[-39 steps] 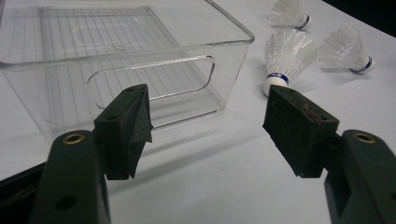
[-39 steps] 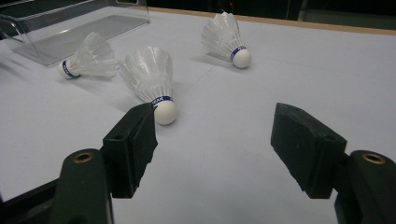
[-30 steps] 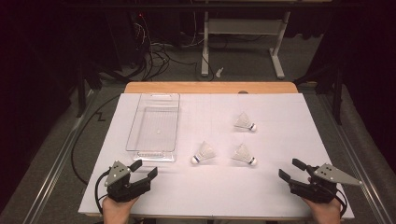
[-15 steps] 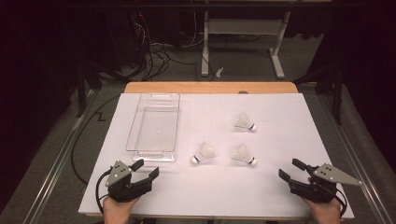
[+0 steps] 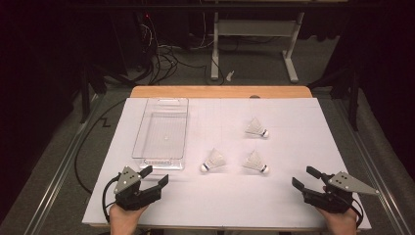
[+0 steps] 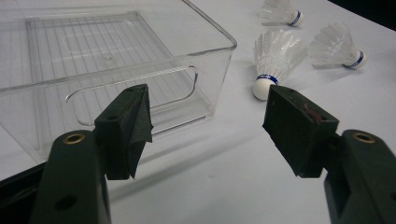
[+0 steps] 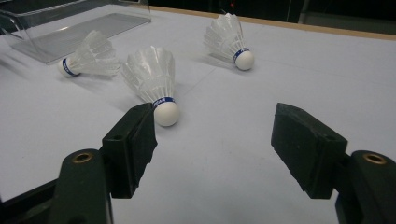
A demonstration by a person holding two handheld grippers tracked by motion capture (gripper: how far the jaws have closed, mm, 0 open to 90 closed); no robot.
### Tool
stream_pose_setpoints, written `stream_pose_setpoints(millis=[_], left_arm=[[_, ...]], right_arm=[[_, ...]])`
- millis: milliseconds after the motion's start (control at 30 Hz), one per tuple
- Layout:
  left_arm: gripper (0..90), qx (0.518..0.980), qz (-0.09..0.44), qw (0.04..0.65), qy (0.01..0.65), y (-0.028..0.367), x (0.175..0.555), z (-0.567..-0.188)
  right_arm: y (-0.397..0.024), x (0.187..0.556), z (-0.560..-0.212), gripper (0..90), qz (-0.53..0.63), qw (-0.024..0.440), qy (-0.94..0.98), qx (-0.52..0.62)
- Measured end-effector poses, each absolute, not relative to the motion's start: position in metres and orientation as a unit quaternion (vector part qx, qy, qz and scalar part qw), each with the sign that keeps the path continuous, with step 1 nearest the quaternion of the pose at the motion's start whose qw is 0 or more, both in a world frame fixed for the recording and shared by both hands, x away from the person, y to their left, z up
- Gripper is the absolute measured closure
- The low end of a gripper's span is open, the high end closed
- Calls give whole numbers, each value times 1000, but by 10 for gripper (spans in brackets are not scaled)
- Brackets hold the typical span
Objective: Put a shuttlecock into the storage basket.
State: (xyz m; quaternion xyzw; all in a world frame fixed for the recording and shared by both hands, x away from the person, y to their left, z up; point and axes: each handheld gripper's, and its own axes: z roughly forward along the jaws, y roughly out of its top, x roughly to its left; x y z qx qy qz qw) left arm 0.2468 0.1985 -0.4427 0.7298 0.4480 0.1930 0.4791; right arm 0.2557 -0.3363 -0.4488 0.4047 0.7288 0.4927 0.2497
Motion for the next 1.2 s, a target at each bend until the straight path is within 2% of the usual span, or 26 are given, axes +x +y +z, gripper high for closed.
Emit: stream_pose_setpoints(millis=[733, 967, 1200], left_arm=[[326, 759, 180, 471, 411, 167, 257, -435], [330, 740, 136, 508, 418, 161, 264, -433], [331, 751, 151, 495, 410, 154, 264, -433]], right_arm=[[-337, 256, -450, 305, 495, 240, 731, 404], [-337, 256, -450, 303, 494, 237, 732, 404], [-337, 256, -450, 303, 493, 237, 733, 404]])
